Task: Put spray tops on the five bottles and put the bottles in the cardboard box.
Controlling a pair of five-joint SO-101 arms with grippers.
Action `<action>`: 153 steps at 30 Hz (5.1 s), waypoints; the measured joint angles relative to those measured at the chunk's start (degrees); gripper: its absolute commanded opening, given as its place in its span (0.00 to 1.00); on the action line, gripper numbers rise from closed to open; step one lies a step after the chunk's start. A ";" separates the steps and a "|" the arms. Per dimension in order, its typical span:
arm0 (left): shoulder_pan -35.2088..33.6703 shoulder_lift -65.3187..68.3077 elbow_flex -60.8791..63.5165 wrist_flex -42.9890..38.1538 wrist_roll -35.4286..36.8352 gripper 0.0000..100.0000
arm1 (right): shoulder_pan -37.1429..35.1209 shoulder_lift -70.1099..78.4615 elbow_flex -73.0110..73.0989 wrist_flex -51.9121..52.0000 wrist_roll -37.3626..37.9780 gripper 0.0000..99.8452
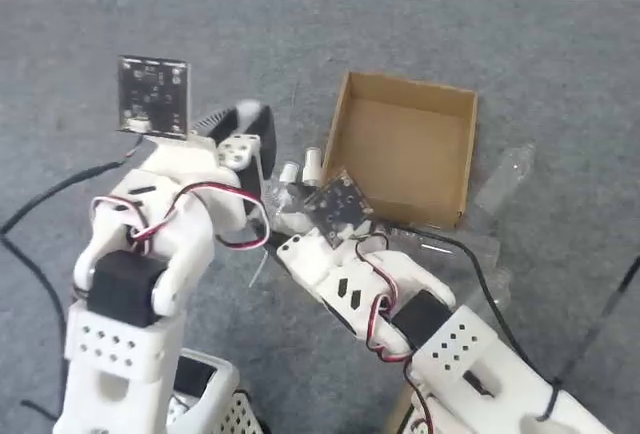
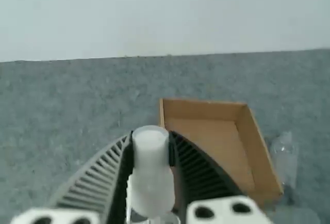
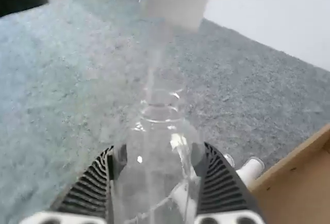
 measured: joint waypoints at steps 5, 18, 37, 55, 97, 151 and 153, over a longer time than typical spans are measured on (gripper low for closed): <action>0.53 0.00 5.71 -1.93 0.09 0.02 | 0.35 0.09 2.99 -5.80 -0.53 0.01; 0.26 0.00 4.48 1.67 -0.18 0.14 | 1.41 0.09 2.99 -6.59 -0.70 0.01; -5.45 0.00 1.85 -2.73 -2.90 0.13 | 1.49 0.09 2.99 -6.59 -0.79 0.01; -4.48 -0.09 5.01 -1.76 -2.73 0.13 | 1.41 0.09 3.08 -6.42 -0.79 0.01; 5.89 -33.23 40.44 -9.14 -5.89 0.26 | 11.78 29.98 -45.10 20.66 -0.97 0.01; -3.96 -33.49 49.14 -18.37 -6.33 0.01 | 30.59 59.08 -39.65 -25.76 -1.05 0.01; -3.96 -33.49 49.14 -18.46 -6.33 0.01 | 30.68 62.42 -39.65 -28.04 -1.05 0.01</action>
